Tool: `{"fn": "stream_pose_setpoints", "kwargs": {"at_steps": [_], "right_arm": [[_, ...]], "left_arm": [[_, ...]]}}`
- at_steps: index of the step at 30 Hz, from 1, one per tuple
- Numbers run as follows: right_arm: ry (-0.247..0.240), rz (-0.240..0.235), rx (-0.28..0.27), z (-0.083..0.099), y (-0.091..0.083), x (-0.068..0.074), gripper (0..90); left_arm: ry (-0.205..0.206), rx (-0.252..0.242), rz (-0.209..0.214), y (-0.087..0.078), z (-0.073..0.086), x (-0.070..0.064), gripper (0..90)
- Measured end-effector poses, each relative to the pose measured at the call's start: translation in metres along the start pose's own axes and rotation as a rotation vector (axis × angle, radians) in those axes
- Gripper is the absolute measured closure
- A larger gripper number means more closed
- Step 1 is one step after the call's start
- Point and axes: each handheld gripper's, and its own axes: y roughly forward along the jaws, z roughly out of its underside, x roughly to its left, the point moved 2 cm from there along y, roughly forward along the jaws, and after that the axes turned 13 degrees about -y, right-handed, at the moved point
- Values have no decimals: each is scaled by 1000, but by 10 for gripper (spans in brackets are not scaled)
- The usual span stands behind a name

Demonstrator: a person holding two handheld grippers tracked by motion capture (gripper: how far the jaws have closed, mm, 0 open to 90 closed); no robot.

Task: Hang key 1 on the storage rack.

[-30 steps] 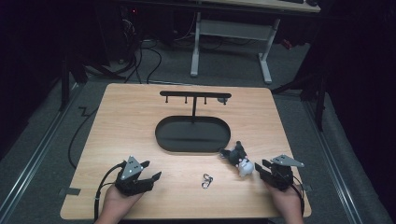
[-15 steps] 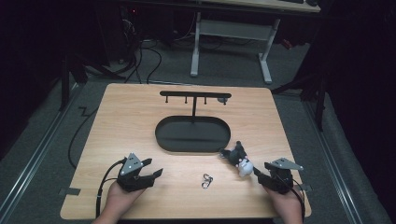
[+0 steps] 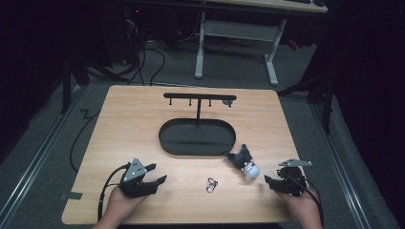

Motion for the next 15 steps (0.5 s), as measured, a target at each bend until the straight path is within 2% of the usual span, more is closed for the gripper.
{"fn": "stream_pose_setpoints", "kwargs": {"at_steps": [1,4,15], "right_arm": [[0,0,0,0,0,0,413],[11,-43,28,-2,3,-2,403],[-29,-76,95,-11,10,5,389]], "left_arm": [[0,0,0,0,0,0,388],[-9,4,-2,1,0,2,386],[-12,13,5,3,2,1,384]]}}
